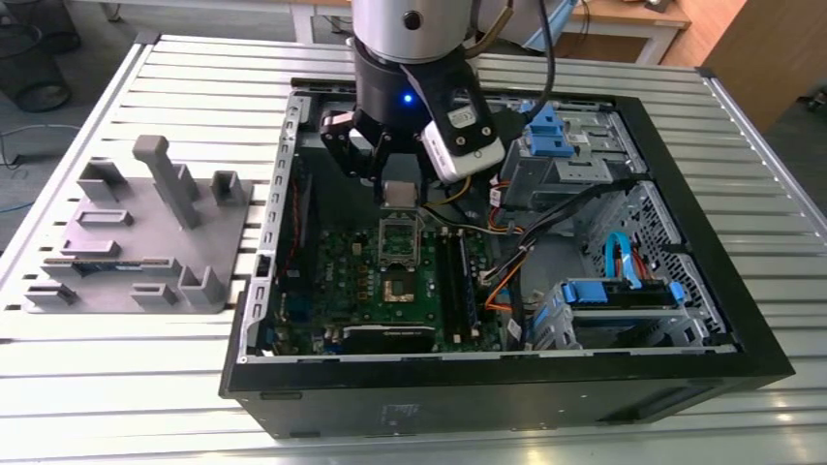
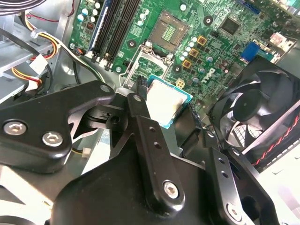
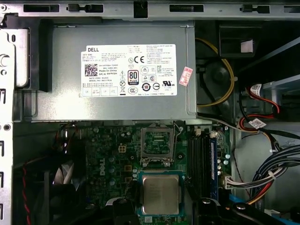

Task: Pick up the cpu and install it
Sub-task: 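Pick up the cpu and move it towards the insertion slot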

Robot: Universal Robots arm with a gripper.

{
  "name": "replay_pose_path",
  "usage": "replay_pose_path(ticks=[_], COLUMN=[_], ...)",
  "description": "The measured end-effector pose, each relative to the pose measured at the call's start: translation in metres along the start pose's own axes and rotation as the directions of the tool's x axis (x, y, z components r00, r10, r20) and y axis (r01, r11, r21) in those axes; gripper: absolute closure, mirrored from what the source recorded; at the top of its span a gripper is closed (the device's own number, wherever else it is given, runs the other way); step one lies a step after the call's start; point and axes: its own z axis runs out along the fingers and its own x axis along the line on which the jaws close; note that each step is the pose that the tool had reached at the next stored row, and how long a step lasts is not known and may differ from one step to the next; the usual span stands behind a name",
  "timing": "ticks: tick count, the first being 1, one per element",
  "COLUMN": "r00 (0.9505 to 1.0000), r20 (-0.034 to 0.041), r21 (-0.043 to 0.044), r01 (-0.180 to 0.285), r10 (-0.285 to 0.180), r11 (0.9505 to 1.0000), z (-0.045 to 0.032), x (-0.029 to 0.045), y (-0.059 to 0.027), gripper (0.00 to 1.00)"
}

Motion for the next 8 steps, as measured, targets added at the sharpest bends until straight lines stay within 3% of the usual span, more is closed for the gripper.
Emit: replay_pose_path(ticks=[8], r00=[1.0], r20=[-0.0003], r21=[0.0002], r01=[0.0], r10=[0.0], r11=[1.0], z=[0.0062], x=[-0.0004], y=[-0.0004], gripper=[0.53])
